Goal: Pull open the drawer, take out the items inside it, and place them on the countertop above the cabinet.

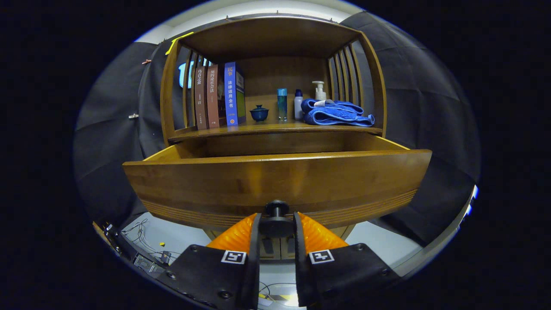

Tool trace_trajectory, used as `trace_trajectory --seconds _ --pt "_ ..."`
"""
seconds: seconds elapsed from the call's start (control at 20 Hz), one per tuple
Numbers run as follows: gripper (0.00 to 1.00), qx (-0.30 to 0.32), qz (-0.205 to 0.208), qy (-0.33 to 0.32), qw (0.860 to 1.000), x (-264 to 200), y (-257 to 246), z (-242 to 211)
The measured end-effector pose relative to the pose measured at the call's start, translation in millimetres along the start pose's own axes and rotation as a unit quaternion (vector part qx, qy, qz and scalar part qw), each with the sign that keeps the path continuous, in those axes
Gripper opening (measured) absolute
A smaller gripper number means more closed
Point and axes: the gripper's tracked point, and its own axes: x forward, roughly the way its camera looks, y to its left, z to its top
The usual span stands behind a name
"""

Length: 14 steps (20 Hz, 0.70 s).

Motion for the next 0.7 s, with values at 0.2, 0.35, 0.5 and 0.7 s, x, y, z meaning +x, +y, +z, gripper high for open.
trace_trajectory --seconds 0.2,0.35,0.5,0.7 --pt "0.38 -0.002 0.002 0.005 1.0 -13 0 -6" --pt "0.39 0.002 0.003 0.003 1.0 -20 0 -9" --pt "0.39 0.01 0.005 0.005 1.0 -19 1 -10" --pt "0.66 0.003 0.003 0.009 1.0 -22 -1 -16"
